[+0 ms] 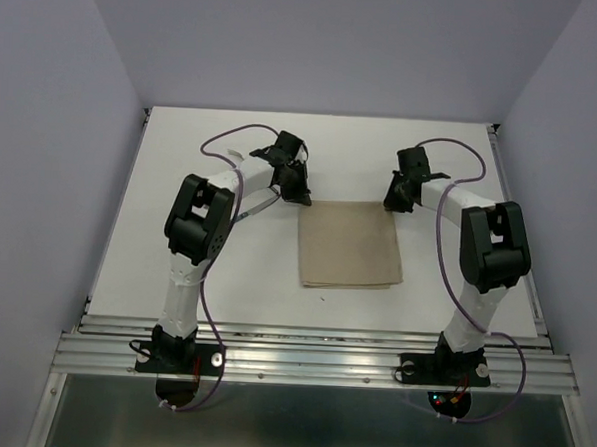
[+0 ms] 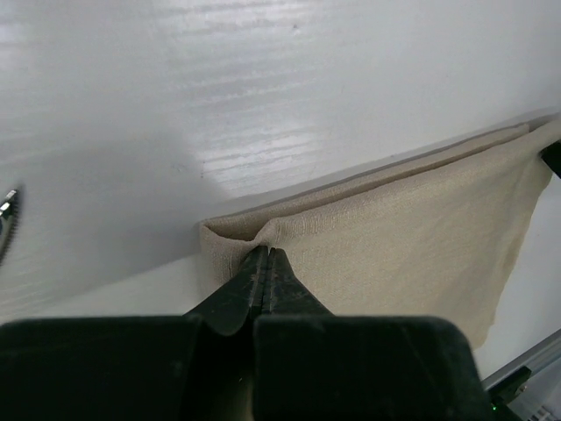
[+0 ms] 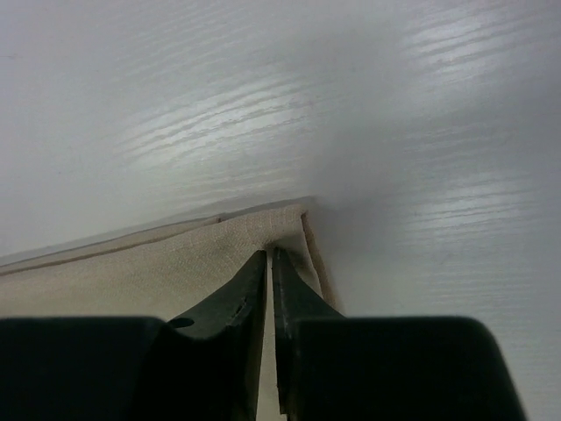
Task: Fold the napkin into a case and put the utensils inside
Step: Pick up the top corner of the square-folded napkin from the center of the board.
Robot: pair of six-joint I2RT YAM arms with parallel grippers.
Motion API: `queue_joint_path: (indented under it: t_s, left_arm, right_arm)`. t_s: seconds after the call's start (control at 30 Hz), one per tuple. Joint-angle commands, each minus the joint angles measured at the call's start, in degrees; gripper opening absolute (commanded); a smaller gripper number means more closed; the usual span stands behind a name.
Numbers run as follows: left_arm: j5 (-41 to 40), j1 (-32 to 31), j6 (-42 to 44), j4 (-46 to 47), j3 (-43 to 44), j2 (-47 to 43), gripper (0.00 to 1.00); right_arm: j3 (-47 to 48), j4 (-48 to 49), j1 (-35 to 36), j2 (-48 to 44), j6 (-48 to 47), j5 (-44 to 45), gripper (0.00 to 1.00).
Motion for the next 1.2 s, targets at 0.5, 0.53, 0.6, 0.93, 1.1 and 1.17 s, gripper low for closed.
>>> queue_joint_path:
  t_s: [0.5,0.53,0.6,0.93,1.1,1.17]
  left_arm:
    - [-0.90,-8.63,-2.71,4.23,-27.91,-31.36,0.00]
    - [-1.08,-10.29,-4.03,4.85,-30.72,-32.06,0.00]
    - [-1.52,-11.62,-5.27,5.91,-33.89,-33.73,0.00]
    - [-2.40,-12.77,-7.29,6.88,-36.46,-36.55,0.02]
    - [-2.31,-12.77,-7.21,6.88,-36.02,-36.29,0.05]
    - [-2.31,-12.77,-7.21,6.88,-35.84,-36.11,0.05]
  right_arm:
    - [-28.89,-8.92,-0.19,-37.52,10.08,-8.82,0.33]
    - [-30.22,-9.80,0.33,-38.75,10.96,-8.84,0.34]
    - [-33.03,-10.77,0.34,-41.30,12.80,-7.96,0.34]
    - [-36.13,-11.04,1.47,-39.38,11.85,-8.22,0.36]
    - [-37.18,-9.98,2.00,-38.50,11.32,-9.01,0.36]
    - [-37.44,-9.54,2.01,-38.15,11.32,-9.01,0.36]
